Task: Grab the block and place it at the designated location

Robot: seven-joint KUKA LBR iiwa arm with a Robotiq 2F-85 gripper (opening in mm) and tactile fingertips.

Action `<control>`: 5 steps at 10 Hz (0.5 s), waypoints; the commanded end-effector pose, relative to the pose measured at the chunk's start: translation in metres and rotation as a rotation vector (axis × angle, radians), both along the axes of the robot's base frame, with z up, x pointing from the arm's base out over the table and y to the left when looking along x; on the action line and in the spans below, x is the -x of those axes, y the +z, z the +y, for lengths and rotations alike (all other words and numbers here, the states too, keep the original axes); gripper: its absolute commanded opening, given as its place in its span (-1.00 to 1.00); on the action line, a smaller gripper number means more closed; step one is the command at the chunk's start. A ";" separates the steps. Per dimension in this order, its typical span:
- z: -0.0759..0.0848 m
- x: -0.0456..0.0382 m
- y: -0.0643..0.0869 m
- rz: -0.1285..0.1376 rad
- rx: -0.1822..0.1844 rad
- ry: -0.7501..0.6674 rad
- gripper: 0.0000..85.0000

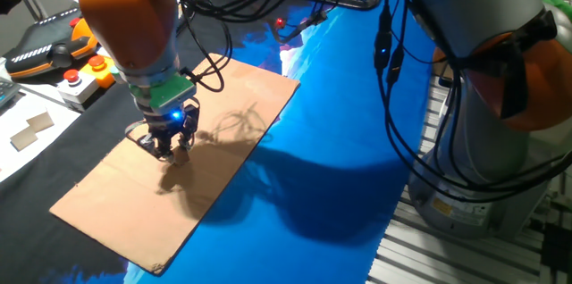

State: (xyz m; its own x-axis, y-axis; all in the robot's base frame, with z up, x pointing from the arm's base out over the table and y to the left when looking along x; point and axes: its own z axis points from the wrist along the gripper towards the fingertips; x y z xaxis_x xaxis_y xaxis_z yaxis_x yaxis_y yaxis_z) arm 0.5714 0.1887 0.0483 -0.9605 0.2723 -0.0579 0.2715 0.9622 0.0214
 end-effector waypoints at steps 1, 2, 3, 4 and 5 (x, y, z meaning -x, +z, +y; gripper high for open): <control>-0.001 -0.0006 0.003 0.003 0.006 0.001 -0.12; -0.002 -0.0012 0.008 0.007 0.006 0.001 -0.13; -0.004 -0.0024 0.013 0.014 0.011 0.001 -0.13; -0.005 -0.0029 0.014 0.006 0.007 -0.009 -0.14; -0.005 -0.0039 0.012 0.004 0.003 -0.008 -0.16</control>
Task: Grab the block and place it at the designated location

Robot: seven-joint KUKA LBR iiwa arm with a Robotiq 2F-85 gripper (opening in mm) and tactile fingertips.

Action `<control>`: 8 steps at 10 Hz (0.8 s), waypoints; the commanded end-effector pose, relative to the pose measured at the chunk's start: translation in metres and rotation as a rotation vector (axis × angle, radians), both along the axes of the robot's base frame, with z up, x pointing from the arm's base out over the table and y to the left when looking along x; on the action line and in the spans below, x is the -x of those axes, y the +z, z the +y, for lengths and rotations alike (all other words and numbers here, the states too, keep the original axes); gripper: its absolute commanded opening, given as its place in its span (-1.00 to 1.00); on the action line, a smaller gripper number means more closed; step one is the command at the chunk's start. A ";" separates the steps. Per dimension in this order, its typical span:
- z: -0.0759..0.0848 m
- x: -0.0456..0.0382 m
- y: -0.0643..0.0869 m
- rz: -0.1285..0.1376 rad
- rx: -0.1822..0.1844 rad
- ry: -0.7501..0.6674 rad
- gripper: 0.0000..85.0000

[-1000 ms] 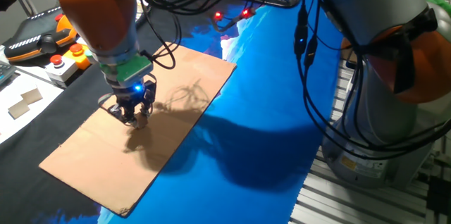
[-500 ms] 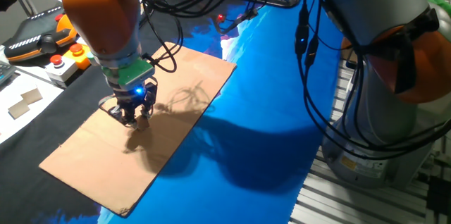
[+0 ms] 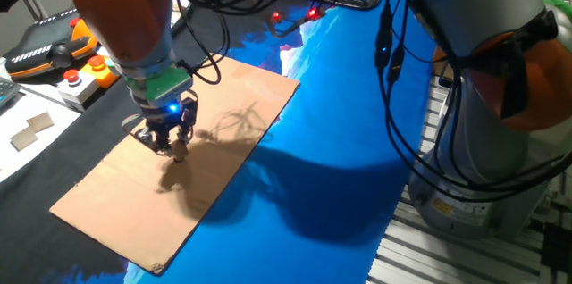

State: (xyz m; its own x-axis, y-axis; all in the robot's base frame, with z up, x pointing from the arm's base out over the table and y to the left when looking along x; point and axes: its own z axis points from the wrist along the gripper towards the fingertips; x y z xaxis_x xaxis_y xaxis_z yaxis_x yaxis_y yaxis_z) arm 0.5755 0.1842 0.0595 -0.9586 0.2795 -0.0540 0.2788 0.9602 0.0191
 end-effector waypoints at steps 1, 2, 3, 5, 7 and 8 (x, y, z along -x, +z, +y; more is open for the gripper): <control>0.000 -0.0003 -0.001 0.000 -0.003 0.000 -0.16; 0.000 -0.0003 -0.002 -0.001 -0.005 0.000 -0.16; 0.001 0.0001 -0.002 -0.003 -0.008 -0.005 -0.16; 0.002 0.0016 -0.003 -0.007 -0.008 -0.011 -0.16; 0.002 0.0018 -0.003 -0.012 -0.009 -0.019 -0.11; 0.002 0.0016 -0.004 -0.015 -0.009 -0.020 -0.07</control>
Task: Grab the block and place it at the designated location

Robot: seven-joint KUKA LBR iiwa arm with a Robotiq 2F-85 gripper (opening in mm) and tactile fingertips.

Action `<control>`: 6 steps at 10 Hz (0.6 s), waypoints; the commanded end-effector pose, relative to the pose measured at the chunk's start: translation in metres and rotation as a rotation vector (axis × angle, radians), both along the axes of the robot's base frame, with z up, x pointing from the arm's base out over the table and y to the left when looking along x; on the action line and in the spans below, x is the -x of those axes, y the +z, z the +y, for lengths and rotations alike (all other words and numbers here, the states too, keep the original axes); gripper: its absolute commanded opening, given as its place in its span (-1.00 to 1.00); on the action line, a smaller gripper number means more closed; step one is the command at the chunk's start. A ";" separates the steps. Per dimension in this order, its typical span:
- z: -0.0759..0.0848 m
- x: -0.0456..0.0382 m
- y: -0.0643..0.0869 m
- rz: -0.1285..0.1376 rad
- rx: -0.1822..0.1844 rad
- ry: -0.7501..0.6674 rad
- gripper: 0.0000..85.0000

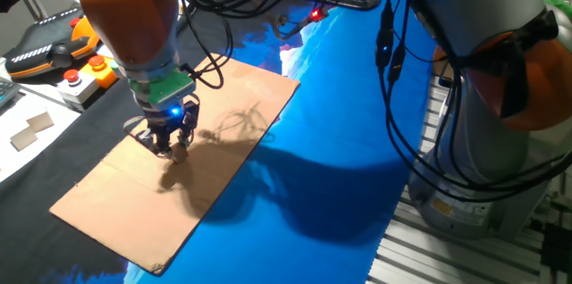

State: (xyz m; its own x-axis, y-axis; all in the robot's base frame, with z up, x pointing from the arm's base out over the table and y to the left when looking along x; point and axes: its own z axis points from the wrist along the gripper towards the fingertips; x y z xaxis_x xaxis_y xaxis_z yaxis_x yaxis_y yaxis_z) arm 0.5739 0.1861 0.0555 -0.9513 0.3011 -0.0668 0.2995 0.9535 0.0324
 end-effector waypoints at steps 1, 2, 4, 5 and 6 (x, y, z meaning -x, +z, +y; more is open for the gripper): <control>0.000 -0.0001 0.000 -0.002 0.000 -0.003 -0.03; 0.000 0.0001 0.000 -0.005 0.001 -0.006 0.04; -0.001 -0.0004 0.004 0.000 0.001 -0.009 0.08; -0.003 -0.0004 0.009 0.004 0.001 -0.012 0.08; -0.004 -0.0001 0.015 0.009 -0.003 -0.019 0.08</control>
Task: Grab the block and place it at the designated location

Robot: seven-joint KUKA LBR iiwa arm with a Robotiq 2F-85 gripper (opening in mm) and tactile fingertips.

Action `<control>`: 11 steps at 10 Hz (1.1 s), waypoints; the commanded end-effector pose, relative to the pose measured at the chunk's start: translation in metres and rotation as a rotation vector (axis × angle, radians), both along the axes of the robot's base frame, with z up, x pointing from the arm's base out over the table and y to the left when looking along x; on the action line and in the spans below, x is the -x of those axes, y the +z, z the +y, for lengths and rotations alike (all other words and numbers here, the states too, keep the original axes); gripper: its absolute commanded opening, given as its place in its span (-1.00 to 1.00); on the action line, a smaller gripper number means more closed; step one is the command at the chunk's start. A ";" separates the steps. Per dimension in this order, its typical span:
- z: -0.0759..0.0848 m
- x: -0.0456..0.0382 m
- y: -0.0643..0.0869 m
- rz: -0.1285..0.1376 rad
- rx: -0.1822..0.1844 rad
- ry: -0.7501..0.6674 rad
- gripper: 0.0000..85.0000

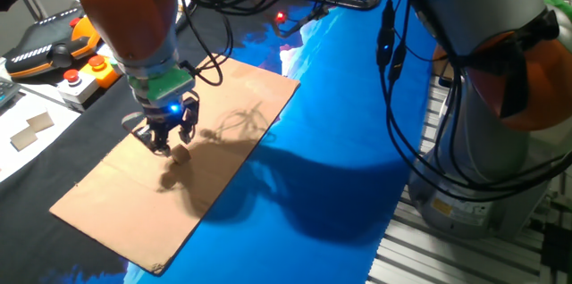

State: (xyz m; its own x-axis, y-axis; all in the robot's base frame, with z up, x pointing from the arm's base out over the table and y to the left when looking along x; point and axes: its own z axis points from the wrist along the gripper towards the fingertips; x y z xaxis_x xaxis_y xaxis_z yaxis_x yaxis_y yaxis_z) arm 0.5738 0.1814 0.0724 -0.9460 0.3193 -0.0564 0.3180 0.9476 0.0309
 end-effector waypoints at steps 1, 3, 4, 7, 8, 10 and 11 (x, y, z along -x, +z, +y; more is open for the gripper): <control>-0.002 0.0003 0.006 0.003 0.002 -0.003 0.08; -0.011 -0.0016 0.024 0.020 0.001 0.001 0.07; -0.018 -0.0017 0.034 0.020 0.001 0.003 0.04; -0.045 0.0000 0.069 0.035 0.015 0.046 -0.25; -0.056 0.0008 0.079 0.040 0.022 0.066 -0.49; -0.082 0.0011 0.097 0.052 0.031 0.124 -0.95; -0.092 0.0025 0.103 0.053 0.040 0.148 -0.98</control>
State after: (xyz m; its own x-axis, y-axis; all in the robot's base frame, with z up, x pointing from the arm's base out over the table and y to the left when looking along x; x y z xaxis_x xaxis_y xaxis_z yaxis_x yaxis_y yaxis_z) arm 0.5709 0.0958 0.1762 -0.9849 0.1724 -0.0153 0.1727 0.9847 -0.0220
